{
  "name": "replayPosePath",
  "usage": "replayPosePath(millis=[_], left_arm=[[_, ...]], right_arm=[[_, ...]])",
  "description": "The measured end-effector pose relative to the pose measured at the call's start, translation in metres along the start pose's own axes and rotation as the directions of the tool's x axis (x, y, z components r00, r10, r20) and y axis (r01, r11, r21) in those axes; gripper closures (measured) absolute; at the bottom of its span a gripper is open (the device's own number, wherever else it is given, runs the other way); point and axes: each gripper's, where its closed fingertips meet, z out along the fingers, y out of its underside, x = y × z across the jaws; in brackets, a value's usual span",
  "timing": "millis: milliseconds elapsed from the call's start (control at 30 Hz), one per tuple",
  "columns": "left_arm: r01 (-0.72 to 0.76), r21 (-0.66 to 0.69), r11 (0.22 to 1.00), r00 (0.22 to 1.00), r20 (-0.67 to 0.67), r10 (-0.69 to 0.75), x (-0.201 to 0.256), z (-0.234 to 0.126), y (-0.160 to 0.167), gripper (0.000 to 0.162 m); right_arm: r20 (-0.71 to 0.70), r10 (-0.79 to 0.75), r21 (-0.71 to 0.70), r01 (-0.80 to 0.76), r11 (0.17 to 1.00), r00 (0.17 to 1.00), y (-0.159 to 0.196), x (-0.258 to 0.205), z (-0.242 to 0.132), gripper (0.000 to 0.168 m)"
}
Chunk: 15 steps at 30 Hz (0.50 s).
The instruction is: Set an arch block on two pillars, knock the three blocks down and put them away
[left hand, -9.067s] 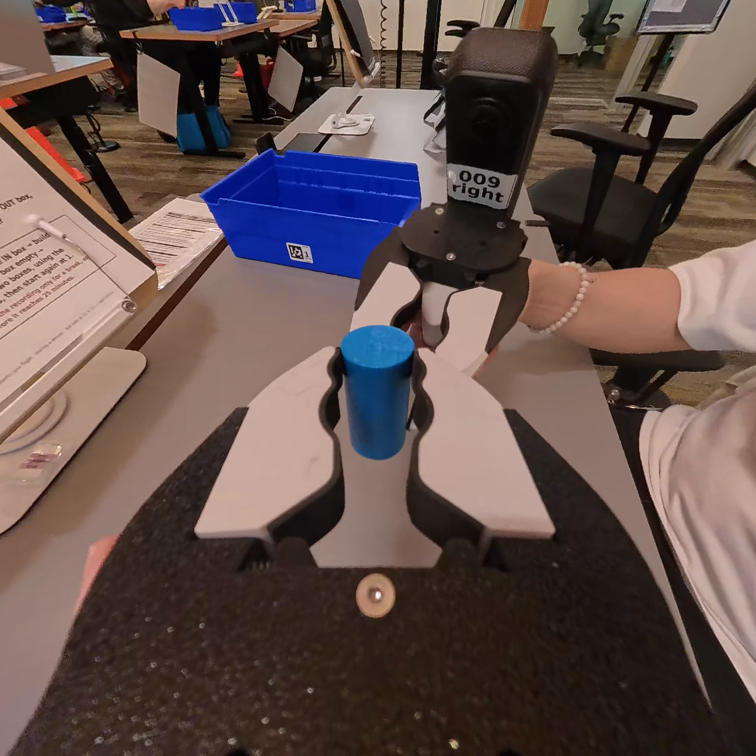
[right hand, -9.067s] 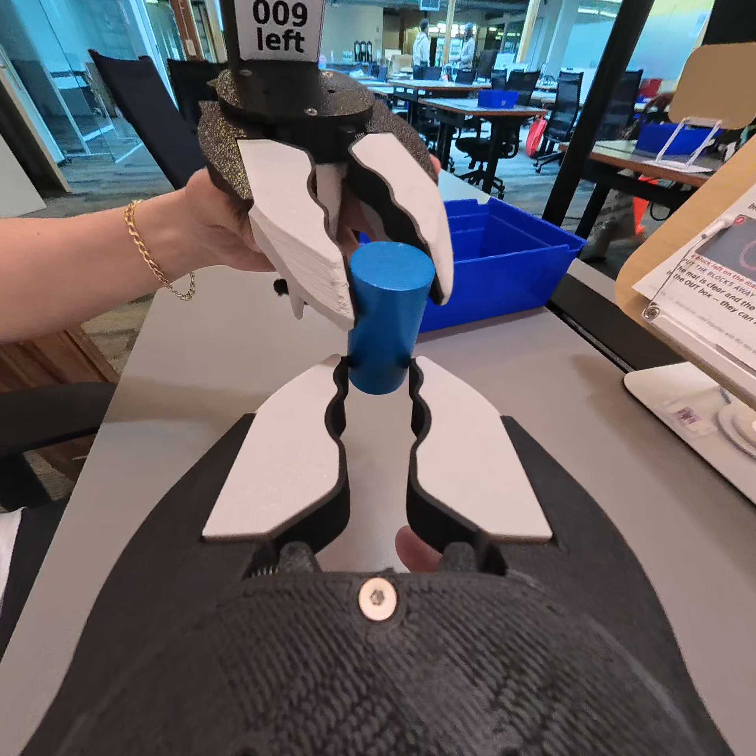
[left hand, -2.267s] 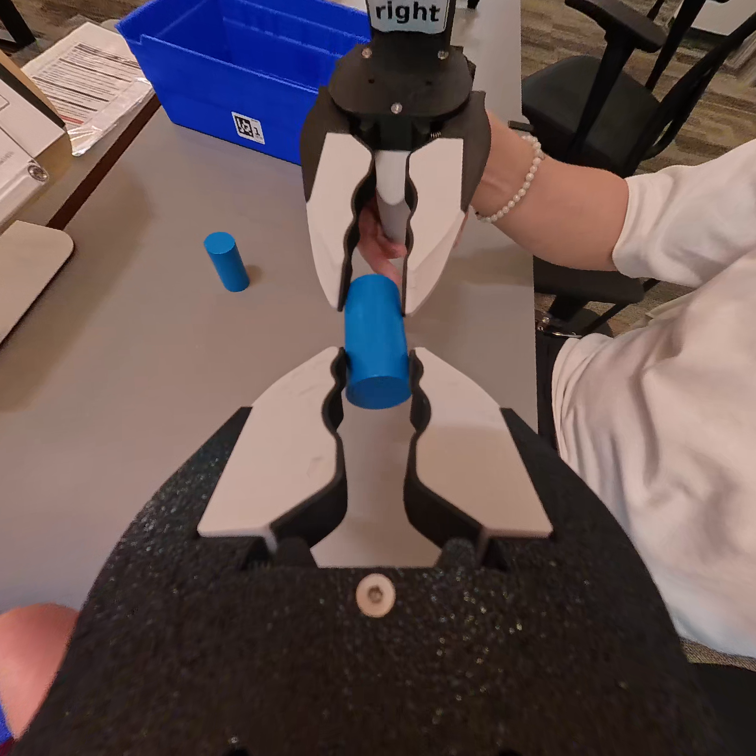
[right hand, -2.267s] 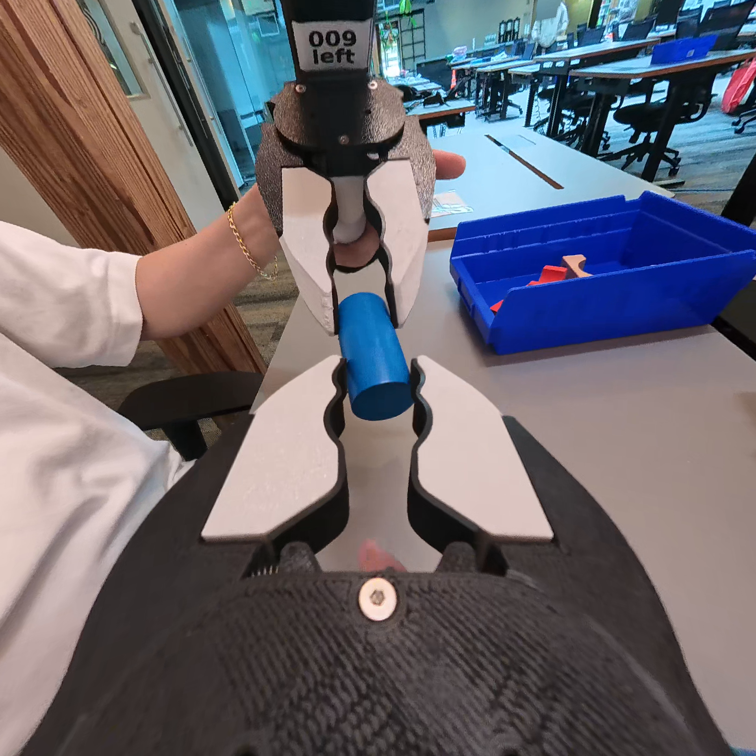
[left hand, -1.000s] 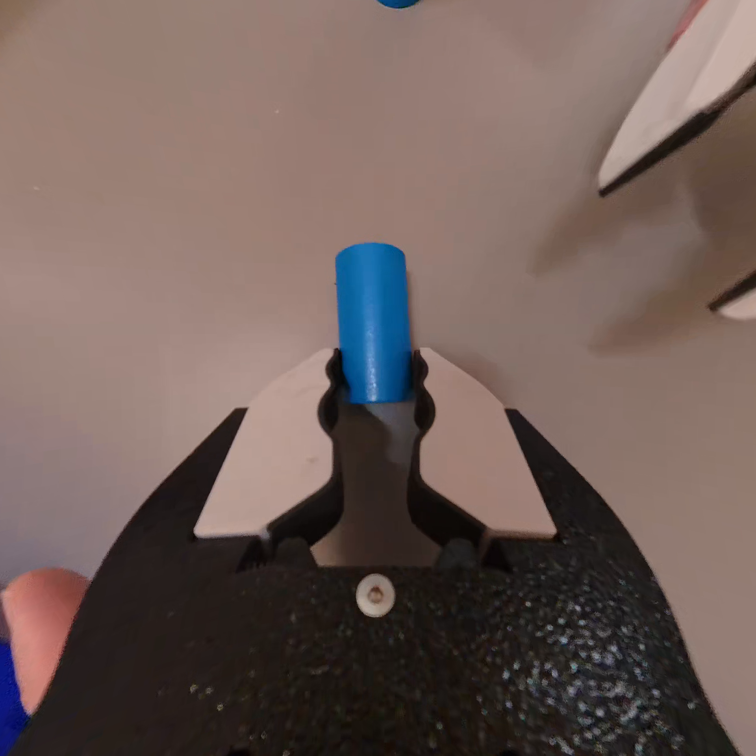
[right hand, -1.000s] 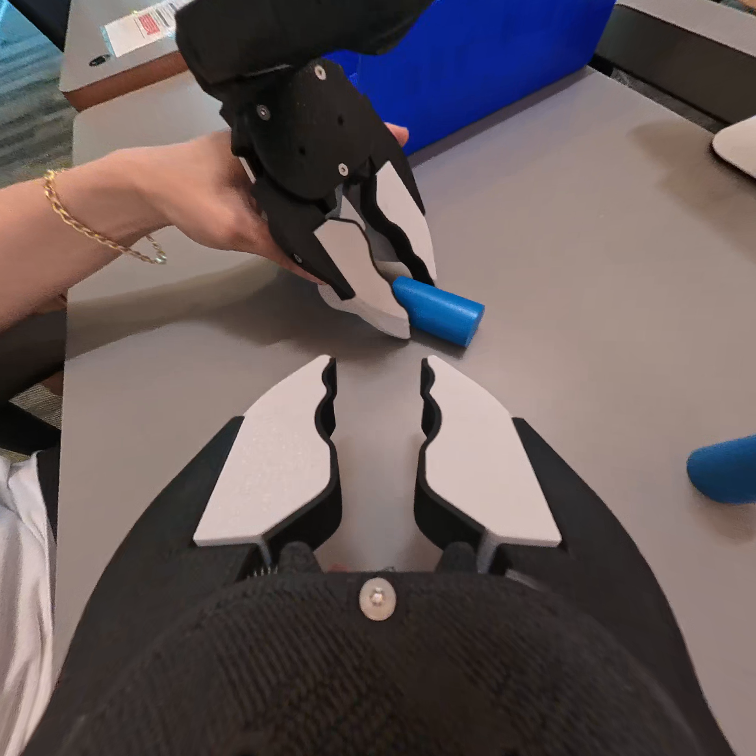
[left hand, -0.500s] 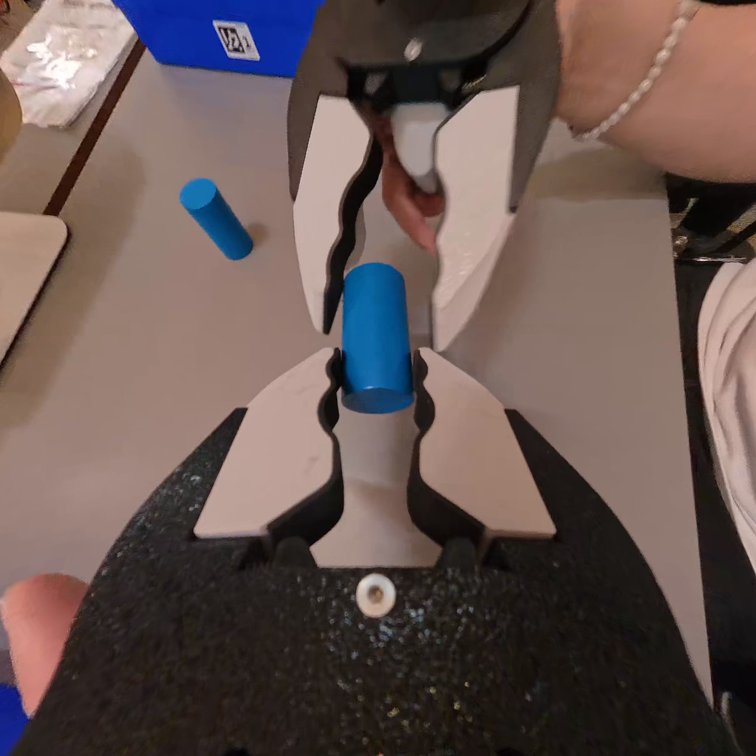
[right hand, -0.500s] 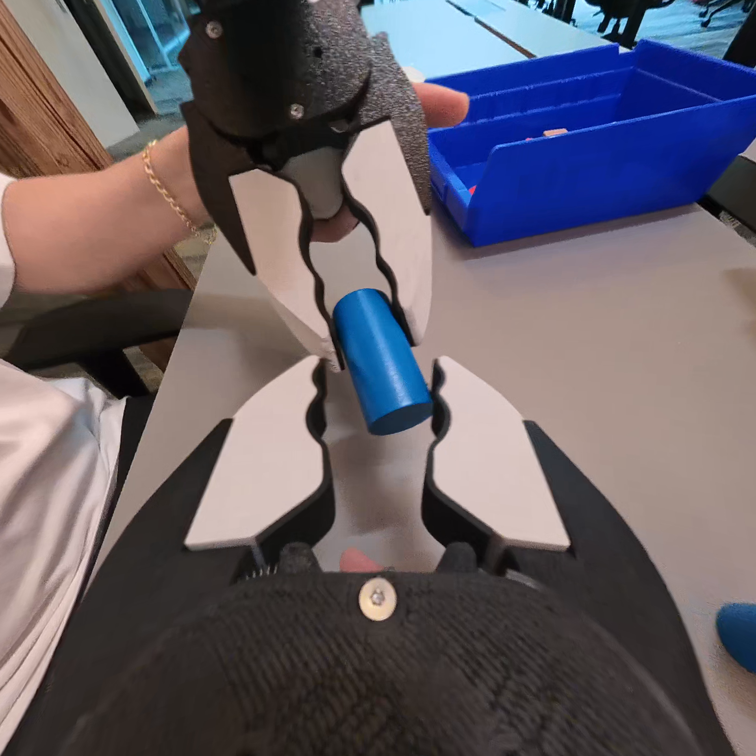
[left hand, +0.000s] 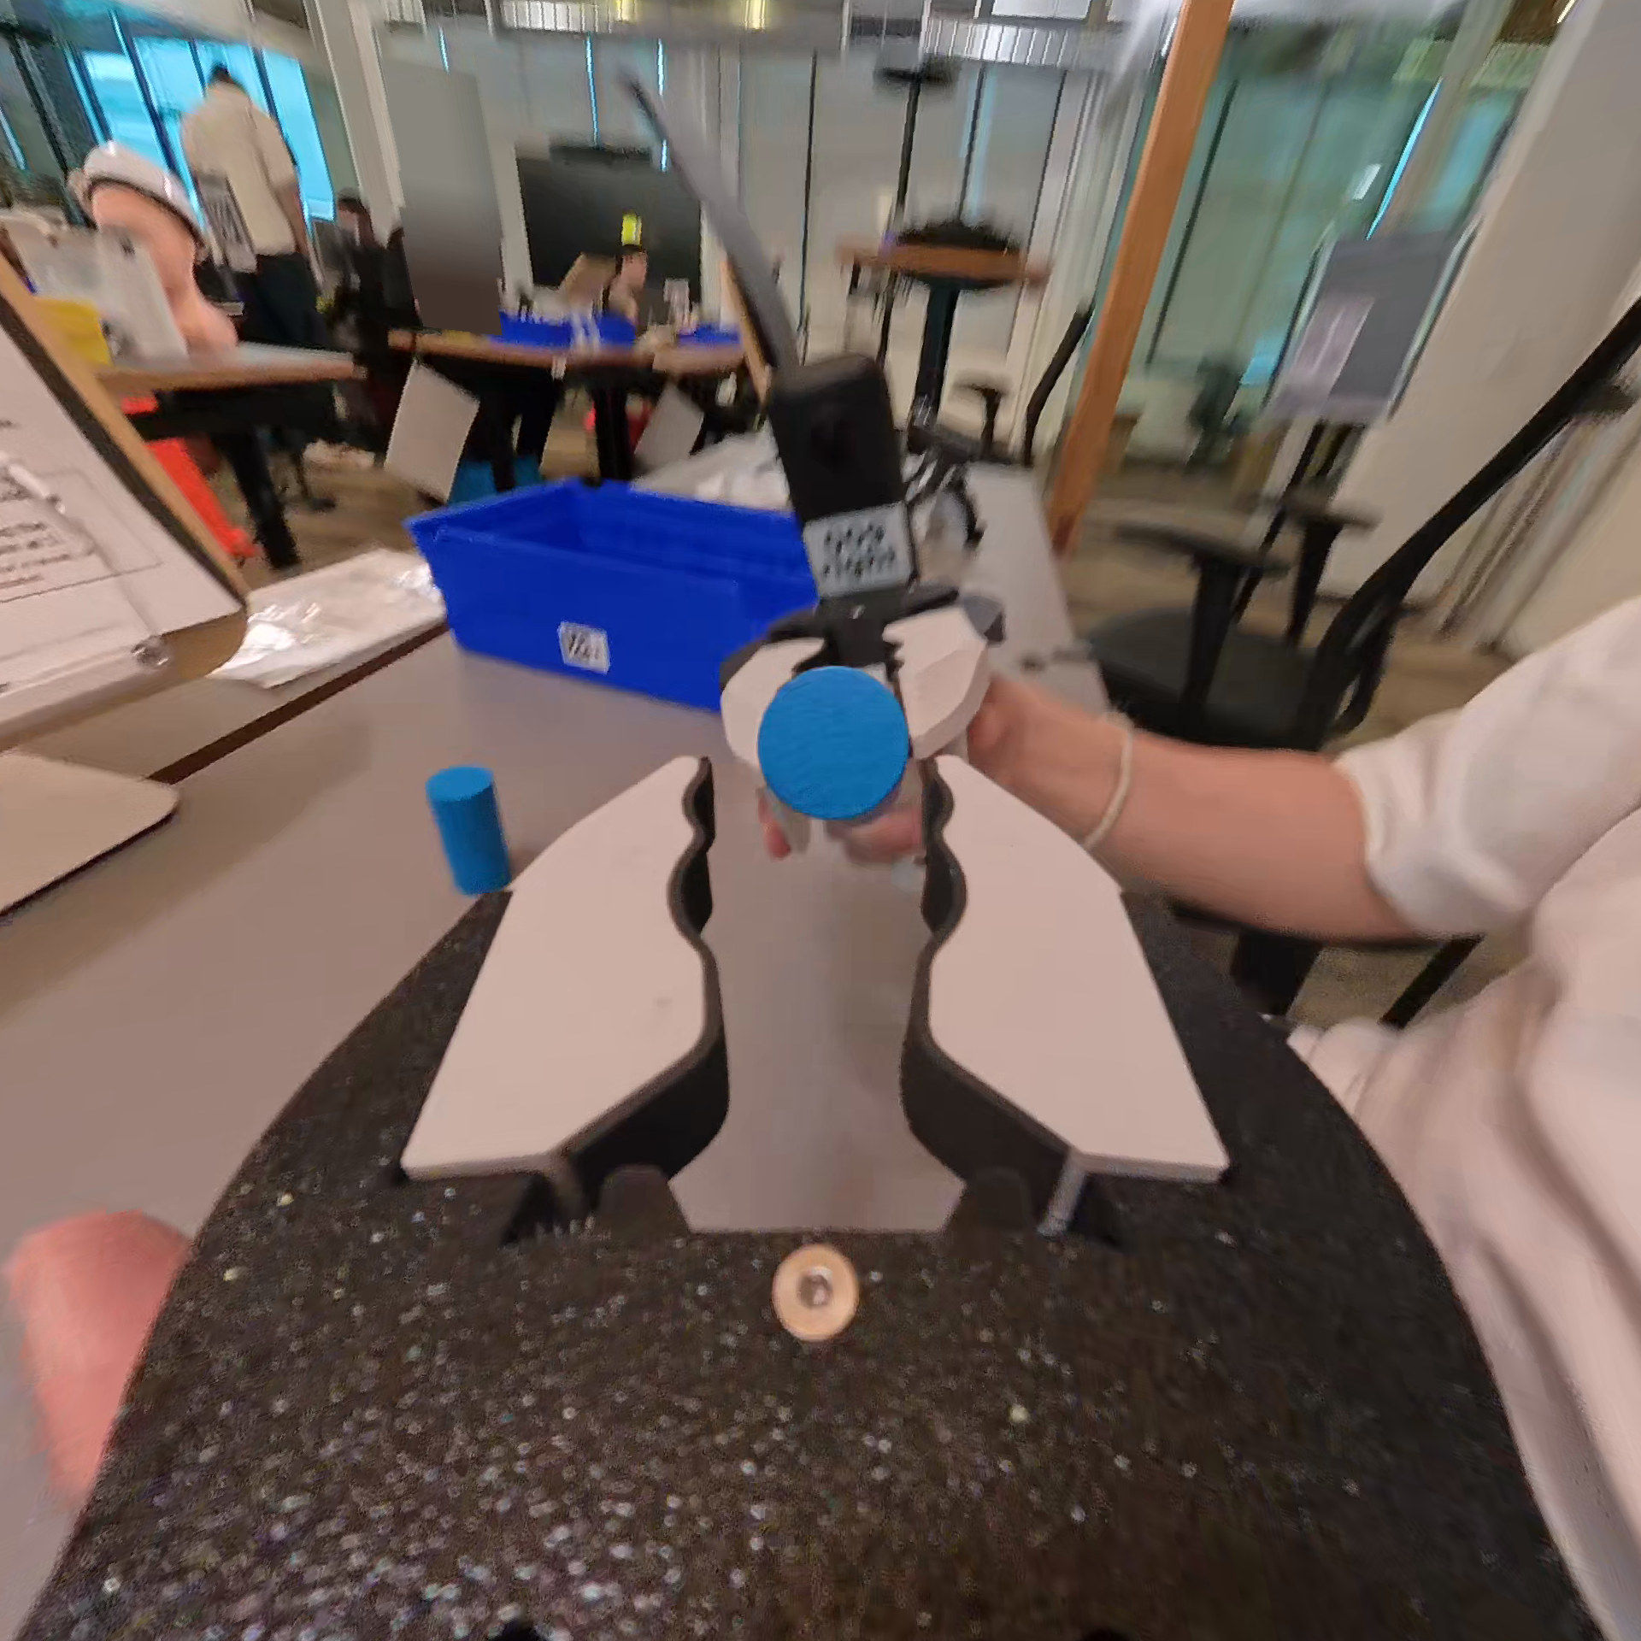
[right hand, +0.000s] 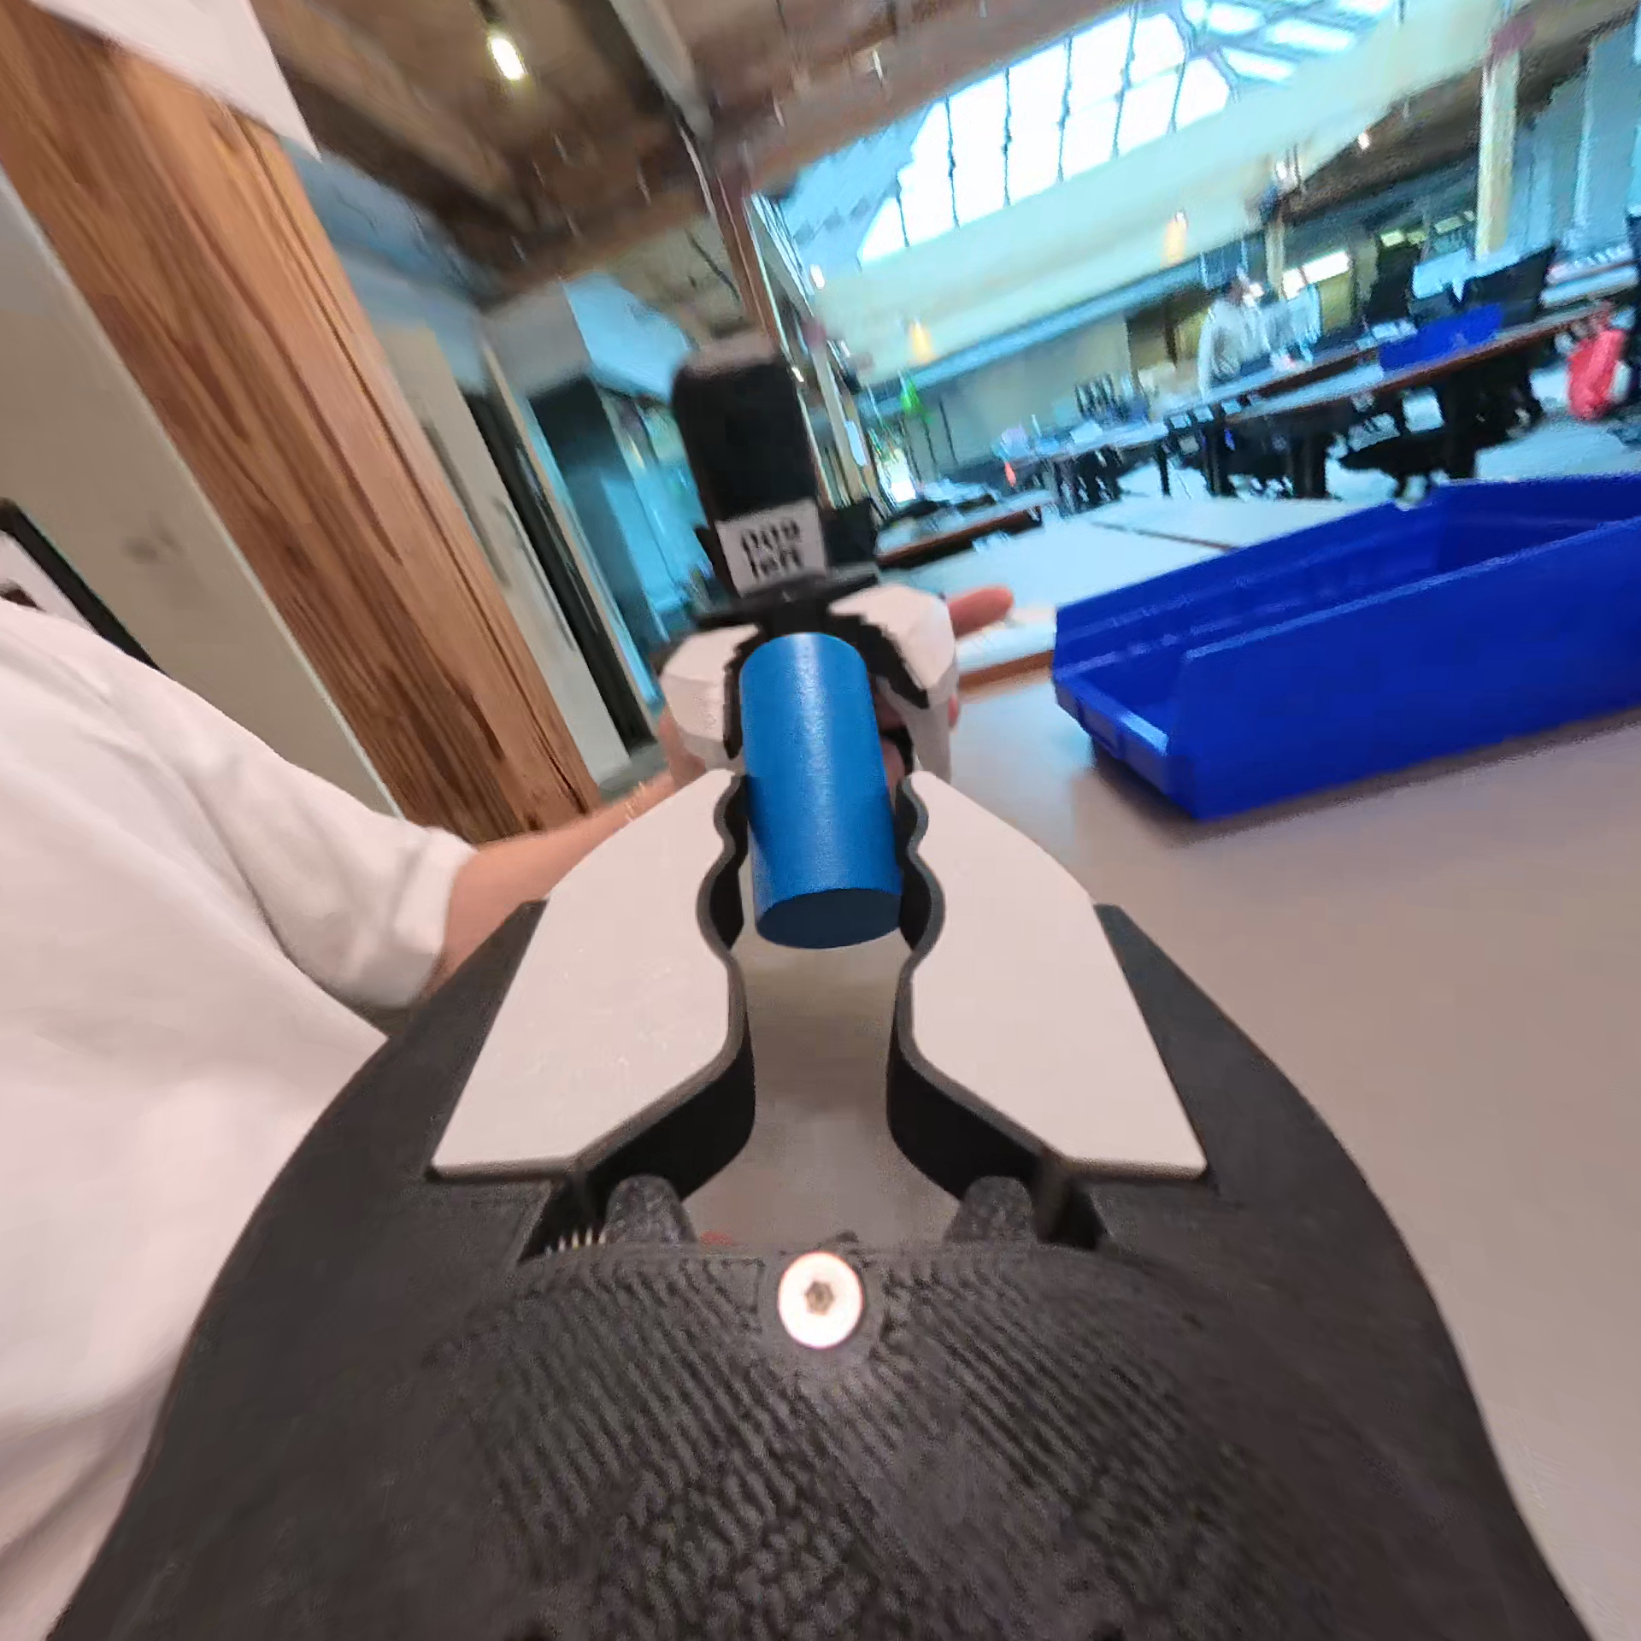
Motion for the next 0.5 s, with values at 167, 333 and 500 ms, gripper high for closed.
replayPosePath(millis=[167, 333, 500], left_arm=[[0.095, 0.211, 0.973, 0.994, -0.074, -0.081, 0.011, 0.004, -0.020, 0.123], [0.061, 0.205, 0.977, 0.997, -0.054, -0.051, 0.011, 0.008, -0.023, 0.130], [0.030, 0.011, 1.000, 0.994, 0.109, -0.031, -0.022, 0.016, -0.009, 0.130]], right_arm=[[0.060, 0.058, 0.139, -0.066, 0.988, 0.996, -0.009, -0.006, 0.005, 0.137], [0.051, 0.047, 0.141, -0.054, 0.989, 0.998, -0.010, -0.008, 0.006, 0.136], [-0.308, -0.070, -0.013, 0.069, 0.998, 0.949, -0.008, 0.033, -0.029, 0.121]])
